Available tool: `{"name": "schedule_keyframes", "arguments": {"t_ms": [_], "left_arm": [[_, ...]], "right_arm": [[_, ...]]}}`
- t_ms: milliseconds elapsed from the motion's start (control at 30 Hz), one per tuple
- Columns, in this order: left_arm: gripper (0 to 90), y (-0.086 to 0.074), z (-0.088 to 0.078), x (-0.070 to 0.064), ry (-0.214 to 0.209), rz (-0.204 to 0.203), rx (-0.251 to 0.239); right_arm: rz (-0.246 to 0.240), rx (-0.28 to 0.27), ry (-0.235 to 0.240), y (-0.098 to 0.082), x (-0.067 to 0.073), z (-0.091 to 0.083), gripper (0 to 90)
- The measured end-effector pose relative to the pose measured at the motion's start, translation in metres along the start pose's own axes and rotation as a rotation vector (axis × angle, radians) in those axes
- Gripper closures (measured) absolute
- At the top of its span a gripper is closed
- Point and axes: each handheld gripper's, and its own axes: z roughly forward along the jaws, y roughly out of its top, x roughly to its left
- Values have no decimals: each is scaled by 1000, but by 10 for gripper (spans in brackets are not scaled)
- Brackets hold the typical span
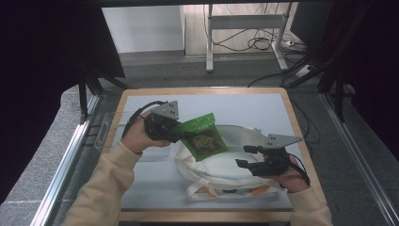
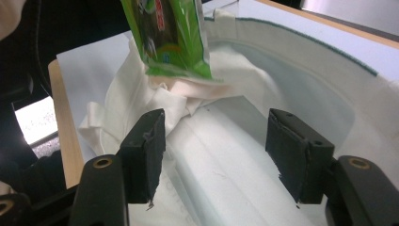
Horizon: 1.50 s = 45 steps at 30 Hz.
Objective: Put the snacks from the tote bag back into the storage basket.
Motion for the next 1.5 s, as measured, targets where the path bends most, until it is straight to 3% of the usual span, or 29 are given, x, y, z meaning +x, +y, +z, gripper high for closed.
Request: {"name": "schedule_keyframes", "arguments": {"t_ms": [400, 1067, 1500], "left_arm": [[755, -2, -15, 4, 20, -3, -8], [756, -18, -44, 19, 80, -78, -39], [756, -25, -61, 28, 119, -99, -49]], "right_arm": [[6, 16, -10, -2, -1, 3, 356], [2, 35, -13, -3, 0, 6, 344], [-4, 42, -17, -3, 0, 7, 340]]}}
